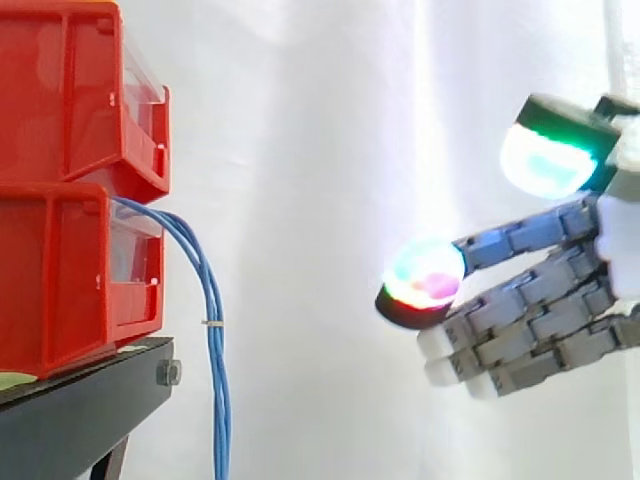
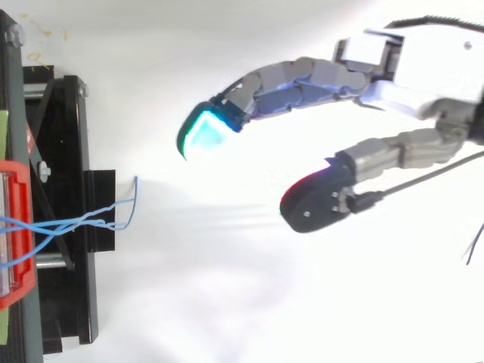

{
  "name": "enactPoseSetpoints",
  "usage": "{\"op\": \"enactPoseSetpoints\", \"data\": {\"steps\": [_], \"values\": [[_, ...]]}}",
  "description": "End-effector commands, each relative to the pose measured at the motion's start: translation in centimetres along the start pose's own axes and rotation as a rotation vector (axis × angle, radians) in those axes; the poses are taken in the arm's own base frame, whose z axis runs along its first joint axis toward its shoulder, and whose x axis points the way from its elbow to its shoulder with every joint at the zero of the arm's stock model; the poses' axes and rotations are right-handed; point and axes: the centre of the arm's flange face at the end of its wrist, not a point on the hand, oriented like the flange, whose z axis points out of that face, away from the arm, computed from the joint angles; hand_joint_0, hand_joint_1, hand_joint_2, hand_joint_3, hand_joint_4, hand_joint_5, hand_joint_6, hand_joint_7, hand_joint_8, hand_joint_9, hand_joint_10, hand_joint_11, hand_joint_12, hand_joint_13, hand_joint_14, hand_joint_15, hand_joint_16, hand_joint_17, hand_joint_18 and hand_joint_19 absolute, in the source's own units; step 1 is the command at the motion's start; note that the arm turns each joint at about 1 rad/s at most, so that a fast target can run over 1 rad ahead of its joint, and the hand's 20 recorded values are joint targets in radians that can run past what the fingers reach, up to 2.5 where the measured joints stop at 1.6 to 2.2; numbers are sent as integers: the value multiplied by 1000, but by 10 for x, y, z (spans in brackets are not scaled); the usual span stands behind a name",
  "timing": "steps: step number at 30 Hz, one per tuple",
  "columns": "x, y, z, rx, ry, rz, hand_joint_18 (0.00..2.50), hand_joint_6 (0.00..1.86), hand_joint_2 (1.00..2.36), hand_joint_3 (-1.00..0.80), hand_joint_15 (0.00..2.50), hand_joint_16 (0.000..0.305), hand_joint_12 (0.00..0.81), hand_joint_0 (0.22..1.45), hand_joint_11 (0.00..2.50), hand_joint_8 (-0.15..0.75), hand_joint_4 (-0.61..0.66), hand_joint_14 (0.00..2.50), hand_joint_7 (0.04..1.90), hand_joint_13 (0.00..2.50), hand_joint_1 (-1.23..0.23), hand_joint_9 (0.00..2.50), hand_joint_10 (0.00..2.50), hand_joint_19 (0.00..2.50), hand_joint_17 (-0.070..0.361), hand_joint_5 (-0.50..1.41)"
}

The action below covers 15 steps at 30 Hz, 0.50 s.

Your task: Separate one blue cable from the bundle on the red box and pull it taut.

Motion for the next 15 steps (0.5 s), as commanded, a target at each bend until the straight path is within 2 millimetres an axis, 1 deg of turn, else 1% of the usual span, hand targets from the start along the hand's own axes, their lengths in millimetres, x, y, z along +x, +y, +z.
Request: {"op": "enactPoseSetpoints", "data": {"steps": [1, 2, 3, 5, 6, 7, 10, 13, 15], "values": [[9, -23, 17, -47, -34, 15, 200, 502, 1000, -498, 64, 52, 365, 477, 120, 276, 242, 0, 717, 334, -622, 508, 2, 42, 117, -194], [9, -23, 17, -47, -34, 15, 202, 502, 1000, -497, 67, 52, 365, 477, 128, 278, 244, 2, 719, 334, -622, 513, 2, 47, 117, -192], [11, -31, 22, -57, -52, 18, 204, 502, 1000, -494, 71, 52, 365, 476, 125, 280, 246, 2, 720, 335, -622, 519, 2, 45, 117, -191], [14, -40, 26, -58, -81, 7, 209, 502, 1001, -498, 68, 52, 364, 477, 124, 280, 249, 2, 725, 338, -622, 524, 3, 53, 117, -188], [14, -42, 26, -60, -89, 5, 213, 502, 1000, -496, 72, 52, 365, 477, 140, 282, 257, 2, 729, 340, -622, 527, 2, 56, 117, -185], [17, -53, 29, -49, -106, -6, 213, 502, 1000, -496, 72, 52, 365, 477, 140, 282, 262, 2, 731, 341, -622, 527, 3, 56, 117, -184], [25, -65, 36, -56, -114, -5, 218, 502, 1000, -500, 73, 52, 364, 479, 143, 283, 264, 2, 734, 341, -619, 534, 3, 64, 117, -181], [38, -89, 55, -63, -113, 8, 222, 502, 1000, -496, 78, 52, 365, 479, 154, 287, 271, 2, 744, 346, -618, 541, 3, 68, 117, -177], [41, -92, 61, -64, -113, 13, 225, 502, 1000, -498, 79, 52, 367, 480, 158, 290, 274, 2, 747, 352, -616, 547, 3, 74, 117, -175]]}}
